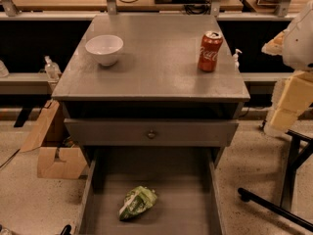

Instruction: Pick green jalapeno chip bag from middle drawer and place on counter

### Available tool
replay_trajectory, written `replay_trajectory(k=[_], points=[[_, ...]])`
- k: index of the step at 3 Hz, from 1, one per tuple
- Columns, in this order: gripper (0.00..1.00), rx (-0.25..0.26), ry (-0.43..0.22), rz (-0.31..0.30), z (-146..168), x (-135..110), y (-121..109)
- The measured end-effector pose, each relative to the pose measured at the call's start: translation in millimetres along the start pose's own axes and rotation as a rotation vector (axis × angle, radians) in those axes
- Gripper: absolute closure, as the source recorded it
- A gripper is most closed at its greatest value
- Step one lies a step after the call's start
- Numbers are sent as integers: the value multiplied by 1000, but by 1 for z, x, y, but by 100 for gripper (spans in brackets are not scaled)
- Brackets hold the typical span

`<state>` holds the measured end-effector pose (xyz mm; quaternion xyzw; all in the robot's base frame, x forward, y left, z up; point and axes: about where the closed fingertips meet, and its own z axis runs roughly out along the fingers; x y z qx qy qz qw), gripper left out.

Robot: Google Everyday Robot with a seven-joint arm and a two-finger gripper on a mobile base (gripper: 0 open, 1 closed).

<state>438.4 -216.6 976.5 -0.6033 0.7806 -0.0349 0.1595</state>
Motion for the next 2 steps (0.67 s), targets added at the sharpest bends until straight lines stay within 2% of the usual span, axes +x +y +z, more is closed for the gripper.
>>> replay_trajectory(k=[1,2], points=[[0,13,-6,-5,3,-2,-5],[0,25,-61,-7,41,-2,-7]])
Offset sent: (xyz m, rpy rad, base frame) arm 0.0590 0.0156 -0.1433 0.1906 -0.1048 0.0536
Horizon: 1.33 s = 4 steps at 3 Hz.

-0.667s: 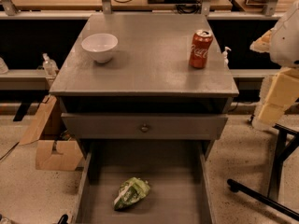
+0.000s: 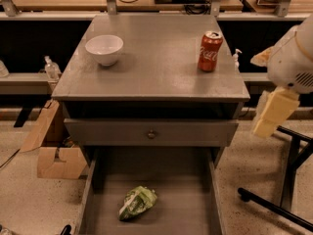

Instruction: Pick green jalapeno chip bag from middle drawer and place on counter

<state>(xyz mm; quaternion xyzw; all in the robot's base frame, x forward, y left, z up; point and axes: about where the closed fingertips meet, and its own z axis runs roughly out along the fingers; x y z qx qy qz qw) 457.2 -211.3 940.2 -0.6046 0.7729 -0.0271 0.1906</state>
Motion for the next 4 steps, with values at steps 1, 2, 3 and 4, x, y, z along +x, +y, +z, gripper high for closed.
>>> replay_trajectory(k=[1,2,3,4], points=[[0,-23,-53,-64,69,20,28],[0,-47,-88,-185,167,41,60],[0,12,-118,-241,225,37,55],[0,73,-140,-249,229,25,41]])
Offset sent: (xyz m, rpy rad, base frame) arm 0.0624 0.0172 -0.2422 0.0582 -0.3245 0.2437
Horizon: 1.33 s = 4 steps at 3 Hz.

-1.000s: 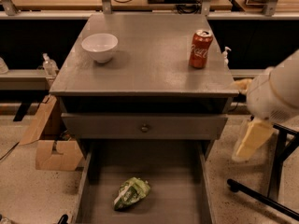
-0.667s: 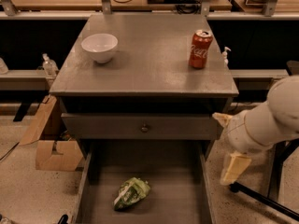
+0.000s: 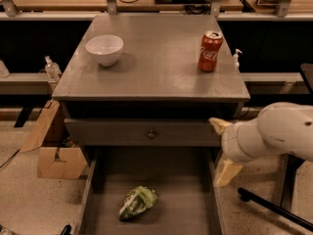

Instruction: Pick green jalapeno chip bag from middle drawer and place on counter

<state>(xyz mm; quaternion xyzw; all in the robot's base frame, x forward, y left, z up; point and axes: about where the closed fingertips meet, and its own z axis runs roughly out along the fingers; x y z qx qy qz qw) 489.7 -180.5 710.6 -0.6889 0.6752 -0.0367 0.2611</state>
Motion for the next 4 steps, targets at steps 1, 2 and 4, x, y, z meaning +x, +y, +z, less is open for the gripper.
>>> replay_trajectory(k=[1,2,4], points=[[0,-22,-16,-30,21,-11,11],[0,-102,-88,-124,116,-52,47],[0,-162,-157,-244,230,-95,87]])
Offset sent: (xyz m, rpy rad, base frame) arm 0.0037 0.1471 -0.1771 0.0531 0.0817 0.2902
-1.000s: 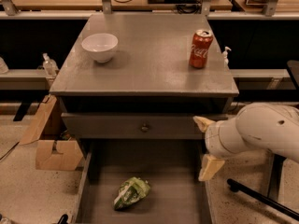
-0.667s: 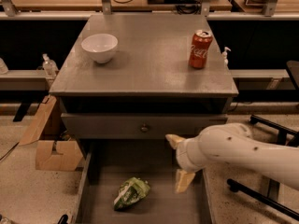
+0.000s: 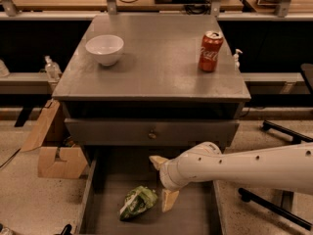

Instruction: Pick green jalapeno chip bag from middle drawer and place on counter

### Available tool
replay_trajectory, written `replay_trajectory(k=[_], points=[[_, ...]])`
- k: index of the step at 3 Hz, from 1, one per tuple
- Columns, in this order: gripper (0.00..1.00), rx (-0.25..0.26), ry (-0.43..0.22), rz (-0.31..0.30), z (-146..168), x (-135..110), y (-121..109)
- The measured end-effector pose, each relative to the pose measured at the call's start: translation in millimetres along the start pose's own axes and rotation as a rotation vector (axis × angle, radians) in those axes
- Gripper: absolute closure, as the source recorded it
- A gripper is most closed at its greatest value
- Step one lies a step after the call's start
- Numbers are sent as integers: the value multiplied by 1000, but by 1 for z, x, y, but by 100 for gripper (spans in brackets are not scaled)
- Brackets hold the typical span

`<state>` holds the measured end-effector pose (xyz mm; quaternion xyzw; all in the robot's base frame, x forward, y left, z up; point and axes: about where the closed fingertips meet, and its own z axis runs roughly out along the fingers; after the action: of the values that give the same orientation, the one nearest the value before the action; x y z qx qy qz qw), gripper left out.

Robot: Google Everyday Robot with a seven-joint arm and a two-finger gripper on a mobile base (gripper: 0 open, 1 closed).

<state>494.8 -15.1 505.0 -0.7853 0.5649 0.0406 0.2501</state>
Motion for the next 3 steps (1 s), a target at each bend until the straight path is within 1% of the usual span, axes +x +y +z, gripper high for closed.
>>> replay_trajectory(k=[1,2,3], points=[[0,-39,7,-62,37,-12,9],[0,-104,31,-131,70,-22,22],[17,-177,56,-165,102,-25,36]])
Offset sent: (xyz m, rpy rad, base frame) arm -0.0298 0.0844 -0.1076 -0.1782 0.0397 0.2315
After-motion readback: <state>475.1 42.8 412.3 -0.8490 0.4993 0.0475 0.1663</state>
